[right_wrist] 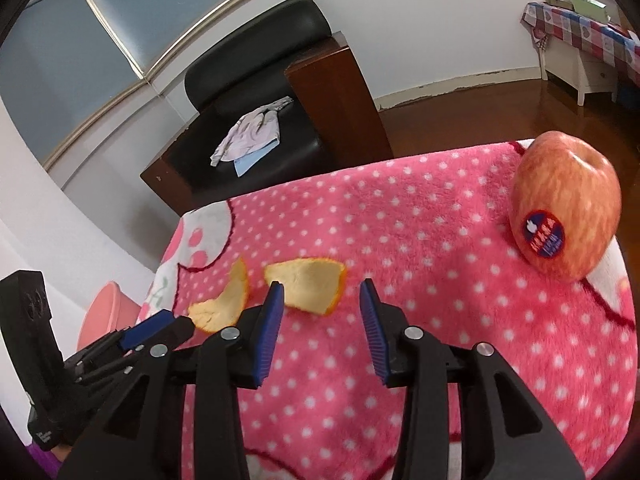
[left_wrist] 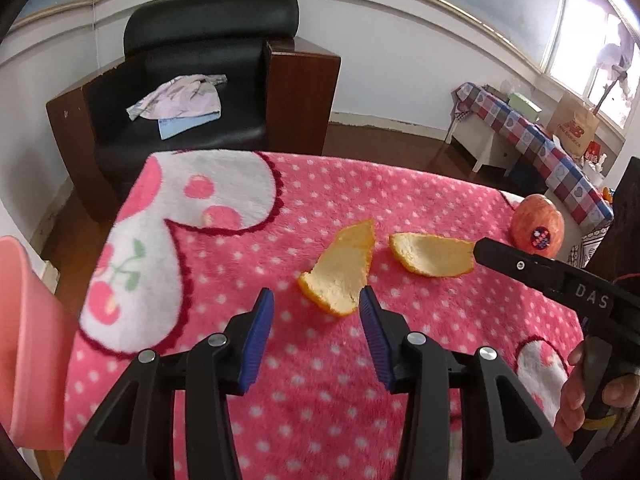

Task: Collect trash
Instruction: 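Move both tools back toward the two orange peels, then grasp one orange peel with the left tool while the right tool grasps the other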

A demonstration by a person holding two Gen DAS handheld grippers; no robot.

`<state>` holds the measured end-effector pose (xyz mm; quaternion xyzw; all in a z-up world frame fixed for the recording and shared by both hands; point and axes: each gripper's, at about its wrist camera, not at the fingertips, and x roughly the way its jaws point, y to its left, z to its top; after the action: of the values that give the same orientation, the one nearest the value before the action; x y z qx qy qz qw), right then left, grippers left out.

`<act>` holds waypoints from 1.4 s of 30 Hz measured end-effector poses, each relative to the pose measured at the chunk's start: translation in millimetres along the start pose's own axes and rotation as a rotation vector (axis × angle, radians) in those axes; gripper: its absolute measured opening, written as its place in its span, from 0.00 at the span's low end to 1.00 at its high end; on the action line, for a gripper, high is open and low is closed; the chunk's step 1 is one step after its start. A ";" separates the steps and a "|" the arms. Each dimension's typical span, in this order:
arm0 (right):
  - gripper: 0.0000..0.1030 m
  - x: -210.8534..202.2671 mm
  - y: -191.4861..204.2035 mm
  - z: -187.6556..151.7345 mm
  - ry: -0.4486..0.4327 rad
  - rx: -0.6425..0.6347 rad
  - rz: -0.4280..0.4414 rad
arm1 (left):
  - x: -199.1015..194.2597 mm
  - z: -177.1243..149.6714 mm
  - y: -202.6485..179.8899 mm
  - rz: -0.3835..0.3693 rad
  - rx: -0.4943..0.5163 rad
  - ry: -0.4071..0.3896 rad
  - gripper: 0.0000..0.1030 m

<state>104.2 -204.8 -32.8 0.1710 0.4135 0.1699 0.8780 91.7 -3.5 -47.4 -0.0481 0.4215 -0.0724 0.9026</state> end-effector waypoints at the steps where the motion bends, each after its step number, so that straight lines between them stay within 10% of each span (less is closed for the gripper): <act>1: 0.39 3.7 -0.8 1.2 0.004 0.000 0.001 | 6.0 1.0 0.3 0.005 -0.008 0.012 0.42; 13: 0.38 29.3 1.5 5.1 0.024 0.001 0.012 | 23.7 3.7 2.0 0.003 -0.050 0.042 0.08; 16: 0.11 34.2 1.6 4.9 0.043 0.008 0.014 | 16.7 5.0 4.2 -0.007 -0.056 0.030 0.05; 42: 0.07 -58.7 47.3 -37.4 -0.044 -0.025 0.082 | -90.9 -38.8 34.7 0.068 -0.066 -0.078 0.04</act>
<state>32.3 -182.8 4.9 0.1805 0.3848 0.2069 0.8812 7.5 45.3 -8.8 -0.0660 0.3894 -0.0257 0.9183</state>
